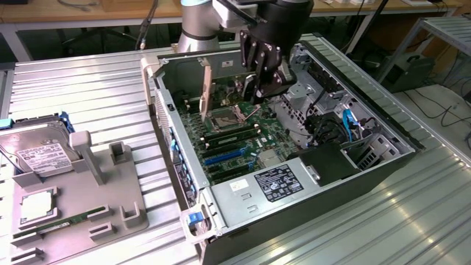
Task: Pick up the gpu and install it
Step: 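Insert the gpu into the slot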
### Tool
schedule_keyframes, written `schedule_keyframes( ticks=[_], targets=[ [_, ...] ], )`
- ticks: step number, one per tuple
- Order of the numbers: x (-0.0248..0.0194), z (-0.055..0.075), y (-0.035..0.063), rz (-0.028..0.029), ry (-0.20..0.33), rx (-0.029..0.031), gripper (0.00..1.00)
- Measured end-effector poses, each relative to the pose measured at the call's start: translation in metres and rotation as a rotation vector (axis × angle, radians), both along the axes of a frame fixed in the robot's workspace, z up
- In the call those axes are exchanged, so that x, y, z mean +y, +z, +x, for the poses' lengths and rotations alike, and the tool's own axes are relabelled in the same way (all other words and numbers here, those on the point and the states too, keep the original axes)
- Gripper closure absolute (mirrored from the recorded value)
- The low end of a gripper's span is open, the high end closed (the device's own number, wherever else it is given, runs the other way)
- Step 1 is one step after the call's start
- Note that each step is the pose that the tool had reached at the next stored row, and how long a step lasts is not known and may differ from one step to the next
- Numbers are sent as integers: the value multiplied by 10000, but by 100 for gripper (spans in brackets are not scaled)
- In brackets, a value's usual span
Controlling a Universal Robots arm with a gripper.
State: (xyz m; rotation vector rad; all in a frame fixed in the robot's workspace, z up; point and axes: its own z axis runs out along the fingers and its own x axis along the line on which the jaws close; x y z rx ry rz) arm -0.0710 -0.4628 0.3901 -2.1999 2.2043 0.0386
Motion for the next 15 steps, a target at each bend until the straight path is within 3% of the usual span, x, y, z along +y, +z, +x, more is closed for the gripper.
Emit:
schedule_keyframes(
  ticks=[1, 3, 5, 10, 11, 13, 14, 15],
  targets=[
    [0, 0, -22, 0, 0, 2, 71],
    [-2, 0, -50, -95, -1, 3, 71],
    [-23, 0, -89, -123, -1, 3, 71],
    [-27, 0, -138, -138, -1, 12, 71],
    [-27, 0, -141, -177, 0, 12, 71],
    [-27, 0, -150, -350, 0, 10, 71],
    [-27, 0, -154, -401, 0, 11, 71],
    [-27, 1, -160, -410, 1, 11, 71]
  ],
)
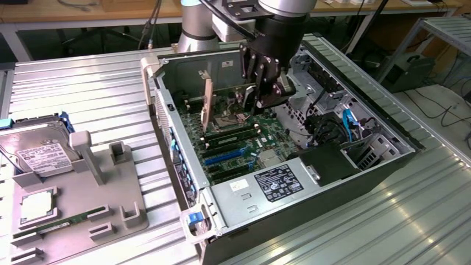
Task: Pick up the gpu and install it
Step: 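Insert the gpu into the slot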
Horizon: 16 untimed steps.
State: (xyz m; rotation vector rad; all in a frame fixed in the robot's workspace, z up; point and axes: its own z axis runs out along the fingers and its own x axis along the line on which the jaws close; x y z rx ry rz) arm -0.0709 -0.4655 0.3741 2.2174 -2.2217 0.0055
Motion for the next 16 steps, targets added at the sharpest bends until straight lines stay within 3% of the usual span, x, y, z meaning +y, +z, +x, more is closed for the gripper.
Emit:
schedule_keyframes(
  ticks=[3, 9, 16],
  targets=[
    [1, -1, -54, -2, -2, 25, 71],
    [1, -1, -125, -2, -2, 205, 71],
    [1, 0, -150, 1, -1, 216, 71]
  ],
)
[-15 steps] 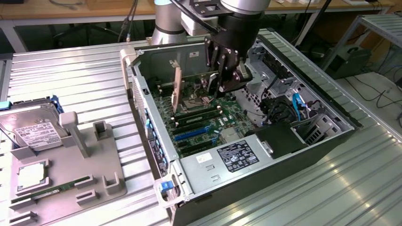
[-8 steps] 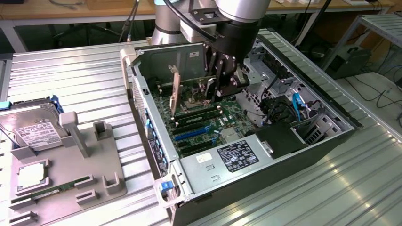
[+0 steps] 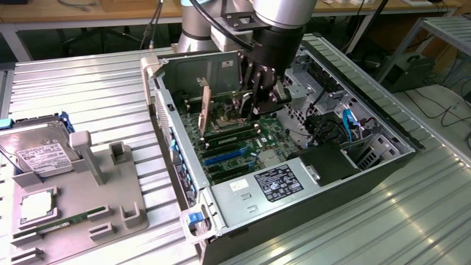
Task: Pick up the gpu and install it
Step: 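Insert the gpu into the slot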
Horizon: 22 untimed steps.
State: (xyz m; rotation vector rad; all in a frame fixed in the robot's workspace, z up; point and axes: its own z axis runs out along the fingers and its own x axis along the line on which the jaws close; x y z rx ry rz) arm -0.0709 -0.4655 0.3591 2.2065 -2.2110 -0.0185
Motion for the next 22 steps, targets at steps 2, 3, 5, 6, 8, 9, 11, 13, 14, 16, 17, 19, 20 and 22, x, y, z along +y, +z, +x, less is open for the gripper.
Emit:
schedule_keyframes(
  ticks=[2, 3, 5, 6, 8, 9, 11, 13, 14, 16, 17, 19, 20, 22],
  targets=[
    [1, 1, -21, -3, 0, 1, 71],
    [1, 1, -30, -6, 0, 2, 71],
    [0, 1, -31, -22, 1, 3, 71],
    [1, 2, -35, -24, 1, 2, 71],
    [2, 1, -47, -25, 1, 1, 71],
    [5, 2, -59, -25, 1, 1, 71],
    [9, 2, -70, -24, 2, -2, 71],
    [29, 3, -83, -29, 2, -3, 71],
    [41, 4, -88, -30, 5, -3, 71],
    [56, 5, -92, -30, 16, -4, 71],
    [58, 5, -92, -36, 19, -4, 71],
    [59, 4, -92, -47, 19, -3, 71],
    [60, 4, -92, -54, 20, -4, 71],
    [75, 4, -97, -61, 21, -4, 71]
  ],
)
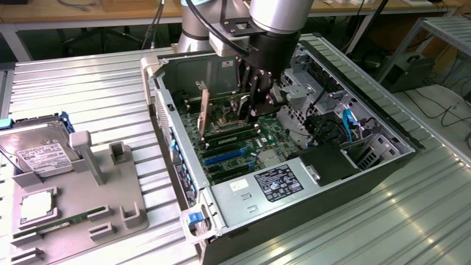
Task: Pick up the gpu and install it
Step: 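Insert the gpu into the slot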
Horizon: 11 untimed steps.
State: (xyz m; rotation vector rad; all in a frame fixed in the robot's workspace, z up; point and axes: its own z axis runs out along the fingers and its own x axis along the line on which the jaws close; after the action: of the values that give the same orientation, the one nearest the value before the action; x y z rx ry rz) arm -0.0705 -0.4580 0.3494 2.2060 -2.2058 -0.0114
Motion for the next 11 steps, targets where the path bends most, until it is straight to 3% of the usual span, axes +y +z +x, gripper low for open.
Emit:
schedule_keyframes(
  ticks=[4, 11],
  targets=[
    [36, 0, -27, 0, 1, 0, 71],
    [56, 0, -140, 2, 1, 0, 71]
  ],
)
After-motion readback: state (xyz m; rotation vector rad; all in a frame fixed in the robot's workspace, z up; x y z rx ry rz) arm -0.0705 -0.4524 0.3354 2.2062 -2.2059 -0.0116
